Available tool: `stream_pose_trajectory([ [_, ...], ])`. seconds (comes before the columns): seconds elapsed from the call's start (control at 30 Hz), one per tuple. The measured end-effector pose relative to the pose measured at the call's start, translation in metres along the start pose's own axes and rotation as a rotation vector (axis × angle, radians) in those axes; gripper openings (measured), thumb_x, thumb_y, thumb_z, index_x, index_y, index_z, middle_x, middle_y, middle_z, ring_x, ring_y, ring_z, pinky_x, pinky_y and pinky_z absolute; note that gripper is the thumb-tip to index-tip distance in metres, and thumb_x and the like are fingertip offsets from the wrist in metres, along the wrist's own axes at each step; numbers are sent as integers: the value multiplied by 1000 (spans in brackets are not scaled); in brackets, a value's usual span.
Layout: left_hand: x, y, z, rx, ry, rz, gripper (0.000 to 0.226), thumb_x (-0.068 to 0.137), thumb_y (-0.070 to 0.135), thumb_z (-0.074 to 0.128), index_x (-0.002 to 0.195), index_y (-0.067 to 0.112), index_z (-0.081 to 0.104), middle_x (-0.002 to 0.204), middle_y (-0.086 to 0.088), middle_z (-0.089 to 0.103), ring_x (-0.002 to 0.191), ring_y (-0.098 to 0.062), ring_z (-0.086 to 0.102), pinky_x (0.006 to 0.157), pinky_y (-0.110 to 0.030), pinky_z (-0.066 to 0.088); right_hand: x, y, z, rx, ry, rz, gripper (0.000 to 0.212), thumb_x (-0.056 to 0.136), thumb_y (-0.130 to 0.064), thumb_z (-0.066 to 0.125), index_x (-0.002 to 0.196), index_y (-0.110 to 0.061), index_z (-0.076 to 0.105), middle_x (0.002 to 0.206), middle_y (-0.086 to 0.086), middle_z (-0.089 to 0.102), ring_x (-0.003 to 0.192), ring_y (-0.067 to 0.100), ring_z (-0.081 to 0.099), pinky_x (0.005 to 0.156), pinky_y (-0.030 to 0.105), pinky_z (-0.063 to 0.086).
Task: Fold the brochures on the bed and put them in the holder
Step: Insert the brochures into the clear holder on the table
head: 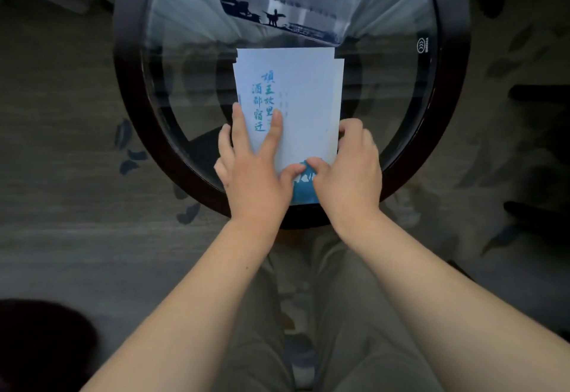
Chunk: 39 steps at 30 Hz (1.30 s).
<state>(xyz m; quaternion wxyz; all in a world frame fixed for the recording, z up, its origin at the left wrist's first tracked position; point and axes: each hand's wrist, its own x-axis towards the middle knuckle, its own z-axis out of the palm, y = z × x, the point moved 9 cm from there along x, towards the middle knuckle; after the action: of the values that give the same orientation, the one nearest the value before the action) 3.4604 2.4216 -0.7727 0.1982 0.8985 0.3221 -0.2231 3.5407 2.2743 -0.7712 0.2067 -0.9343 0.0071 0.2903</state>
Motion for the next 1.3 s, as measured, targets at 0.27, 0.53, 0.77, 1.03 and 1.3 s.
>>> stream_pose_trajectory([
  [0.27,4,-1,-1,-57,-32,-19,83,88,52,73,158,42,30,170,-6,-5,148,-31,12,115,-50,40,2,-2,3,13,-38,43,48,81,-21,84,105,-18,43,105,1,52,94,25,57,71,38,47],
  [0.53,0,-4,-7,-335,15,-89,80,82,37,84,153,39,45,171,2,8,146,-26,18,121,-47,31,9,-8,3,-163,-139,23,54,82,-33,84,103,-16,38,111,7,56,106,30,57,77,38,45],
  [0.77,-8,-5,-39,-741,105,-194,100,83,27,84,157,45,19,164,14,30,149,-6,27,125,-38,28,-6,-18,-8,-122,-198,39,53,85,-36,81,98,-18,33,108,6,57,105,29,56,71,35,38],
  [1.03,-5,-20,-46,-817,134,-313,107,84,41,81,160,49,6,145,11,46,138,-15,44,114,-47,43,-14,-33,-10,1,-187,22,46,87,-23,79,106,-21,37,99,4,66,89,31,64,72,43,54],
  [1.3,-11,-18,-92,-904,260,-159,29,96,41,67,124,41,59,109,19,68,110,-11,63,92,-45,56,-28,-46,-44,83,-94,-88,39,91,-22,75,113,-22,43,101,2,68,90,27,65,73,43,53],
])
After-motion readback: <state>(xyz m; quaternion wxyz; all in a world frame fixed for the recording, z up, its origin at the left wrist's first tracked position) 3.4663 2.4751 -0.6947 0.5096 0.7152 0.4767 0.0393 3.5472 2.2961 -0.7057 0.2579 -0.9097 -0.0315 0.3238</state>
